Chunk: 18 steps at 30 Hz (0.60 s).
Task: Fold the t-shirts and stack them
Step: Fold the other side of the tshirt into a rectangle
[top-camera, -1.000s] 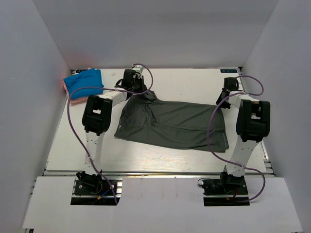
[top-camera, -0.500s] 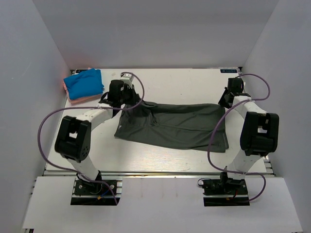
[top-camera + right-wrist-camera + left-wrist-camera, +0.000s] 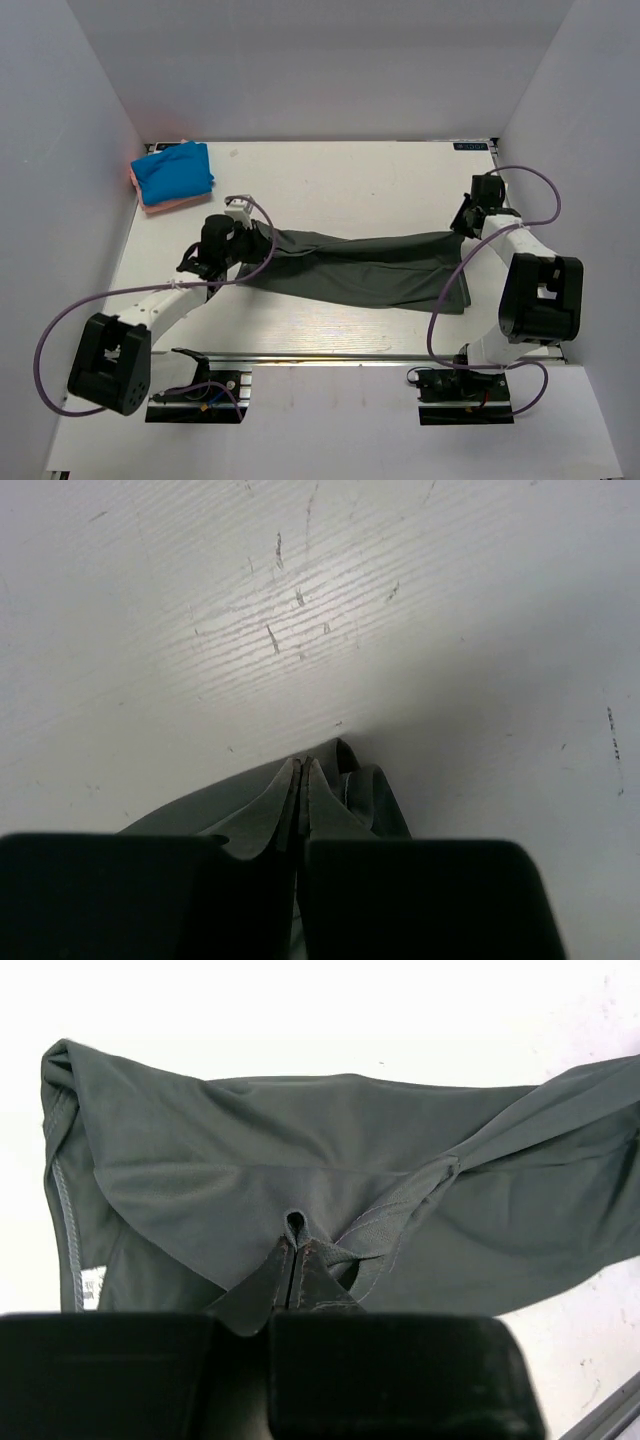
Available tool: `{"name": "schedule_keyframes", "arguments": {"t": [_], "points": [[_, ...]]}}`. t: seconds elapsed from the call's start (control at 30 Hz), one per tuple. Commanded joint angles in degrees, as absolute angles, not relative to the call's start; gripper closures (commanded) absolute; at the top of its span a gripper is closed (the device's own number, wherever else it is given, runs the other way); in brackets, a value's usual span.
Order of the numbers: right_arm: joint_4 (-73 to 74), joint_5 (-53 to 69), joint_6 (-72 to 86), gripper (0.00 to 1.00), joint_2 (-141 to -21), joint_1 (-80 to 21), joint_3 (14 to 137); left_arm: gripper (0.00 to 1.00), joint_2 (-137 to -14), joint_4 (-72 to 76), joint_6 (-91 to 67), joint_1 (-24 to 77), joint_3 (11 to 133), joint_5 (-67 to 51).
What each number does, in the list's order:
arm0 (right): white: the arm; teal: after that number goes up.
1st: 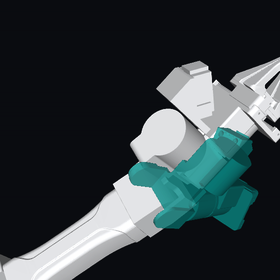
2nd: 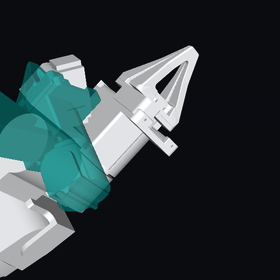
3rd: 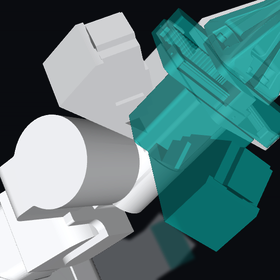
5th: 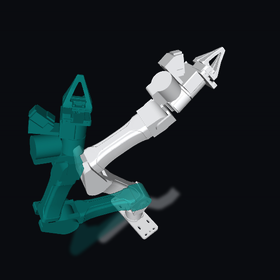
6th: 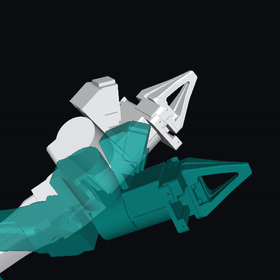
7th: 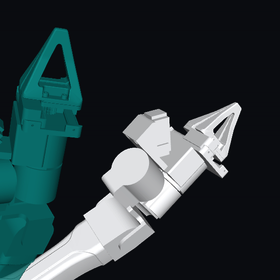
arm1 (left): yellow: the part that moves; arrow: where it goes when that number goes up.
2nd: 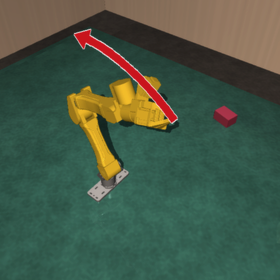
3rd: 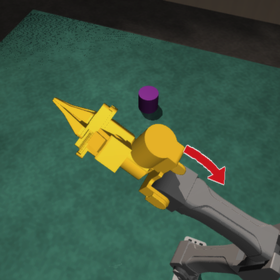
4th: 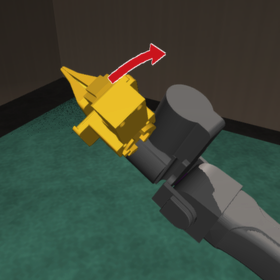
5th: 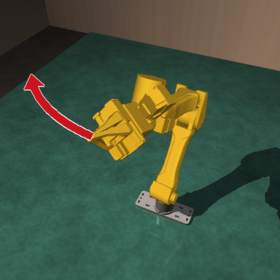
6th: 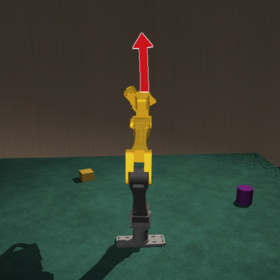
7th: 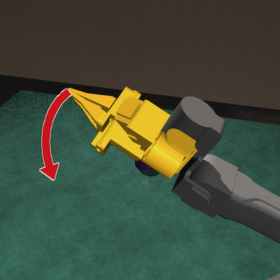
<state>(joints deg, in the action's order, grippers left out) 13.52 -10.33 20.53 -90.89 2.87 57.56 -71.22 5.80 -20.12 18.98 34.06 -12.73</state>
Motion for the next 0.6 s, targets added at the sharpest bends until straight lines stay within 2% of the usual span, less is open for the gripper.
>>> {"name": "schedule_keyframes", "arguments": {"t": [0.0,0.27,0.4,0.43,0.47,0.5,0.53,0.57], "points": [[12.7,-10.7,20.7,1.0,-87.2,2.7,55.1,1.0,-67.6,8.8,-22.1,19.2,30.4,-13.7],[11.9,-11.4,22.1,1.0,-83.7,2.7,49.3,1.0,-67.6,12.5,-24.1,19.2,23.2,-17.9],[11.9,-12.9,23.0,1.0,-82.7,2.8,47.0,1.0,-67.6,10.3,-24.8,19.2,22.0,-16.3],[12.0,-13.3,24.0,0.97,-82.5,2.8,46.2,0.99,-67.6,9.5,-24.8,19.2,22.0,-15.7],[12.0,-13.7,24.2,0.89,-81.8,2.9,45.5,0.95,-66.9,8.7,-24.8,19.2,22.0,-15.6],[12.4,-15.4,24.7,0.83,-81.6,2.8,44.9,0.85,-65.9,7.6,-24.8,19.2,22.0,-15.1],[12.7,-15.9,25.4,0.8,-81.1,2.9,44.7,0.7,-65.2,6.9,-25.3,19.2,22.0,-15.1],[15.0,-18.6,26.5,0.59,-80.1,3.0,44.5,0.46,-64.5,6.2,-25.3,19.2,22.0,-14.5]]}}
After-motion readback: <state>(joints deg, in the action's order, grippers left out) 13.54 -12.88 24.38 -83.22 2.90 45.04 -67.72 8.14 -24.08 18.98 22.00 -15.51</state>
